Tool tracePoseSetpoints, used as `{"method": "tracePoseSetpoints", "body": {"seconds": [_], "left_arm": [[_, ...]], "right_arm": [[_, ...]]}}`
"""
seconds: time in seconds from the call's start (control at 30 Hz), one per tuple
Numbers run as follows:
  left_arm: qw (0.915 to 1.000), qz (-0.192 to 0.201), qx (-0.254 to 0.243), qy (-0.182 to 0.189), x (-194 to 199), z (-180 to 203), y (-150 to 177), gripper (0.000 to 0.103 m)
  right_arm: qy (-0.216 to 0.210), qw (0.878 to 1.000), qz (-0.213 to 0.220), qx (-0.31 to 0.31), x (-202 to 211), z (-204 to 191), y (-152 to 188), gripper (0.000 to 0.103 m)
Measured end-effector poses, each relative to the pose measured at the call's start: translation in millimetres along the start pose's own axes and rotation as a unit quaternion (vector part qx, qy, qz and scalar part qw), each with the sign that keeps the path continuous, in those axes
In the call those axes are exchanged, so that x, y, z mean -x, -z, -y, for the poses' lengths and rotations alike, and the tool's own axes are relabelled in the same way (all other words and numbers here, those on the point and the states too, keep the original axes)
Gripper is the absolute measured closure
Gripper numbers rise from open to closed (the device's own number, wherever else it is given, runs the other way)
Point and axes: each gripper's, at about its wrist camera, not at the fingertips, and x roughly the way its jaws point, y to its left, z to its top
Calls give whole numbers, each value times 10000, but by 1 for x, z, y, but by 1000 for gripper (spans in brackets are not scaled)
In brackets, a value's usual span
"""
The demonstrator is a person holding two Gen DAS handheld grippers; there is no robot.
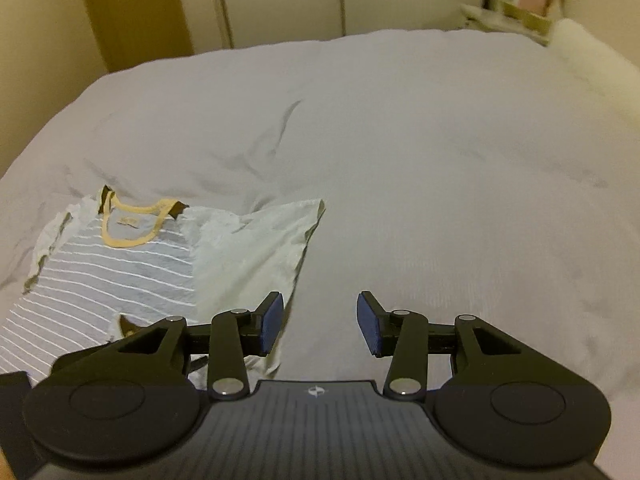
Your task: Fold clothes
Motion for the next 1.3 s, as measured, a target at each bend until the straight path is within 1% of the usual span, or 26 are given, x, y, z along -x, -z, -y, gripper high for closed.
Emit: {"method": "tracePoseSetpoints", "body": {"seconds": [0.03, 0.07, 0.1, 0.13, 0.2, 0.23, 0.27, 0.43, 0.57, 0.67, 0.7, 0.73, 0.77, 0.8, 0.83, 0.93, 1.03, 1.07, 1.13, 1.17, 1.2, 1.23, 1.27, 1.3], "left_arm": [[10000, -43, 12, -3, -9, 0, -2, 62], [10000, -64, 26, 13, -15, 0, -3, 66], [10000, -64, 43, 26, -20, -1, -3, 72], [10000, -43, 79, 2, -23, -2, -4, 75], [9998, 8, 162, -65, -27, -5, -4, 94], [9996, 58, 261, -103, -25, -8, -3, 99], [9991, 112, 400, -119, -23, -12, -2, 102], [9953, 241, 934, -61, -12, -25, 2, 102], [9933, 251, 1125, 1, -14, -29, 5, 102], [9917, 276, 1253, 61, -15, -32, 9, 102], [9911, 287, 1298, 85, -15, -32, 10, 102], [9904, 301, 1342, 125, -15, -34, 11, 102], [9899, 316, 1377, 151, -15, -35, 12, 102], [9894, 334, 1401, 177, -14, -36, 12, 102], [9890, 351, 1418, 212, -13, -36, 13, 102], [9868, 472, 1511, 345, -9, -40, 13, 102], [9791, 618, 1873, 491, -2, -52, 14, 102], [9730, 633, 2153, 541, 0, -59, 16, 102], [9559, 617, 2806, 610, 3, -78, 24, 102], [9454, 590, 3144, 623, 4, -88, 29, 102], [9317, 524, 3532, 666, 4, -99, 37, 102], [9157, 448, 3928, 716, 2, -110, 46, 103], [9002, 346, 4271, 775, 0, -120, 56, 103], [8835, 243, 4603, 841, -3, -129, 67, 103]], "right_arm": [[-43, 10000, -40, -1, -8, 4, -3, 59], [-88, 9999, -82, -5, -15, 8, -5, 59], [-132, 9999, -108, 6, -22, 10, -8, 59], [-175, 9998, -130, 20, -29, 12, -11, 59], [-264, 9995, -158, 106, -42, 14, -18, 59], [-297, 9993, -155, 154, -48, 15, -22, 59], [-331, 9992, -155, 165, -55, 15, -27, 59], [-550, 9983, -186, 106, -90, 14, -53, 59], [-632, 9973, -353, -93, -126, 15, -70, 59], [-692, 9956, -478, -422, -143, 21, -78, 59], [-742, 9946, -533, -501, -148, 22, -79, 61], [-764, 9939, -594, -532, -151, 23, -80, 66], [-774, 9933, -665, -539, -153, 23, -81, 81], [-750, 9931, -719, -546, -154, 23, -83, 93], [-716, 9929, -761, -568, -153, 23, -85, 99], [-496, 9940, -792, -574, -143, 17, -92, 100], [-133, 9962, -835, -231, -130, -9, -103, 100], [-127, 9965, -823, -120, -128, -22, -107, 100], [-152, 9967, -787, 94, -126, -47, -115, 99], [-316, 9964, -757, 208, -126, -60, -118, 99], [-618, 9952, -700, 307, -128, -72, -121, 97], [-941, 9927, -636, 401, -130, -83, -123, 91], [-1085, 9916, -569, 408, -131, -88, -124, 75], [-1193, 9908, -502, 398, -131, -92, -125, 68]]}}
